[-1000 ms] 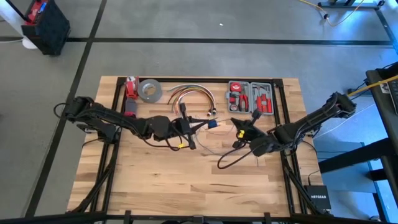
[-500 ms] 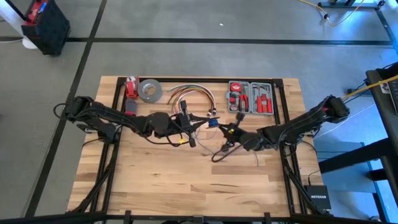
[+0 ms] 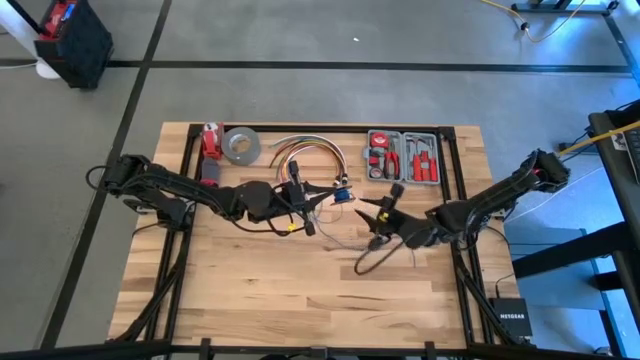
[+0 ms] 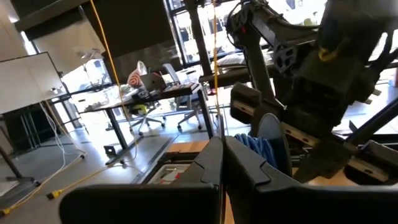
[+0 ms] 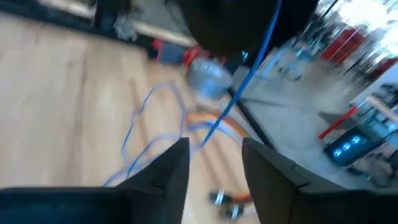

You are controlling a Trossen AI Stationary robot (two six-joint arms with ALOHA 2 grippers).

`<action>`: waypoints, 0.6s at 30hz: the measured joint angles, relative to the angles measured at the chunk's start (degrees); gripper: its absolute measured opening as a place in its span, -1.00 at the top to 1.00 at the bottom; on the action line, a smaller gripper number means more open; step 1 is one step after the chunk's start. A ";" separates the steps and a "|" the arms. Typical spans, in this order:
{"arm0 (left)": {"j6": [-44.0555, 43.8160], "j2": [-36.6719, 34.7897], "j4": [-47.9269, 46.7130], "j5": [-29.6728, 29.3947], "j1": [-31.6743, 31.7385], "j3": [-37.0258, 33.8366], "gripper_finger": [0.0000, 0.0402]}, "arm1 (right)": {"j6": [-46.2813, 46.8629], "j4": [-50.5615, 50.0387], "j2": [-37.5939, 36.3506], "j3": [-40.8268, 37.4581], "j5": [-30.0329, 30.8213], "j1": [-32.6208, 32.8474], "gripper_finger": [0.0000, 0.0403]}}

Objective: Coil cords
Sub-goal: Coil the blue wire on the black spool

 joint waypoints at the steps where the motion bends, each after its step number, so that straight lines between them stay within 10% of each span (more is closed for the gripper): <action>1: -0.01 0.00 0.00 -0.02 0.00 0.00 1.00 | 2.94 -3.17 -0.46 0.00 0.09 0.61 0.21; 9: -0.17 0.00 0.30 -0.02 0.00 0.00 1.00 | 12.00 9.24 4.03 -10.37 0.95 -2.37 0.19; 18: -0.01 0.00 0.22 -0.04 0.02 0.00 1.00 | 6.35 35.65 15.19 -14.36 -14.87 -12.63 0.26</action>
